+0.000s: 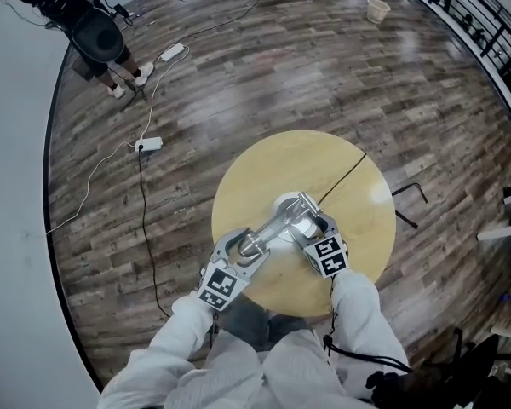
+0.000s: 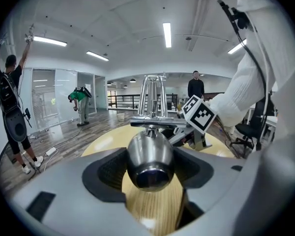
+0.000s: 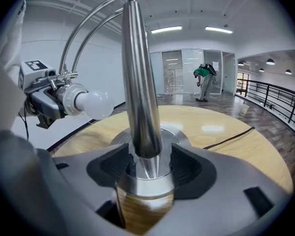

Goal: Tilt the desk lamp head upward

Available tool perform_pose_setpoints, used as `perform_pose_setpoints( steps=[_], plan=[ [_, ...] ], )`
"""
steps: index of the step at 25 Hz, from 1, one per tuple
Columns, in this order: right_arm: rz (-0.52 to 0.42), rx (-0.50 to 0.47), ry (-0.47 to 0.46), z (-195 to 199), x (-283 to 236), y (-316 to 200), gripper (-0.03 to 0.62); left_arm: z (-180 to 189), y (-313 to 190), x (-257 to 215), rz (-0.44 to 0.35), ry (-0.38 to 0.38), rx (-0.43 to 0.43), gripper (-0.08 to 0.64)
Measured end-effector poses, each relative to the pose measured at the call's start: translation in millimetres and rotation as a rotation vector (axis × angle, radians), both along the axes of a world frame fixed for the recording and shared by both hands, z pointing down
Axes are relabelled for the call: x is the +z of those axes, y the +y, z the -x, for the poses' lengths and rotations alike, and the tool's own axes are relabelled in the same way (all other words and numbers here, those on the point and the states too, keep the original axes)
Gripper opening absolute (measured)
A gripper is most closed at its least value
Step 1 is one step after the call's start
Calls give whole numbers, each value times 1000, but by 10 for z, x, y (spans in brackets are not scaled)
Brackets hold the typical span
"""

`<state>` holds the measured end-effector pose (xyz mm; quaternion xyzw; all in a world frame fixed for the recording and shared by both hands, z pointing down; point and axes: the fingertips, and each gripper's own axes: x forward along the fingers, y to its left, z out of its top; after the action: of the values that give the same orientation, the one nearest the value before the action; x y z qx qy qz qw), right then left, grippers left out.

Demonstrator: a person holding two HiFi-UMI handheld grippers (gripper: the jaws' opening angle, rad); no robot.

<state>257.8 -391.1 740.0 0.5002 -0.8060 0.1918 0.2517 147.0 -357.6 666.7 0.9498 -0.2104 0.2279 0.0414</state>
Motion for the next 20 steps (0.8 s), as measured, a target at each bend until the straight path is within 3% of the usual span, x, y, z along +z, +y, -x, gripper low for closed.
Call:
perform_pose_setpoints(
  steps=[13,20],
  plan=[
    [14,13,13,5,-15,1,264,391,213,-979,-108,102,18,288],
    [34,8,22,27,-21,0,264,426,262,-1518,-162,142,27,288]
  ],
)
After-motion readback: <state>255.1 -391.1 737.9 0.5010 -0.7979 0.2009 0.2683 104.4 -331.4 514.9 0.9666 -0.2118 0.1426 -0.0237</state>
